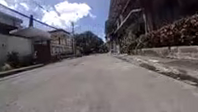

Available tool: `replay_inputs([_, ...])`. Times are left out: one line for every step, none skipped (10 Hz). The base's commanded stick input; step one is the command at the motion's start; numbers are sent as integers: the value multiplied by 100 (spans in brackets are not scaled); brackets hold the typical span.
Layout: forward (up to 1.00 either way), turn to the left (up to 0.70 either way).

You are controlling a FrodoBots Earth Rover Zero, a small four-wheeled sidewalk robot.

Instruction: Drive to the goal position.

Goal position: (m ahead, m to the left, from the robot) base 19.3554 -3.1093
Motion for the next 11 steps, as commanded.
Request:
replay_inputs([85,0])
replay_inputs([85,0])
replay_inputs([85,0])
replay_inputs([85,0])
replay_inputs([85,0])
replay_inputs([85,0])
replay_inputs([85,0])
replay_inputs([85,0])
replay_inputs([85,0])
replay_inputs([85,0])
replay_inputs([85,0])
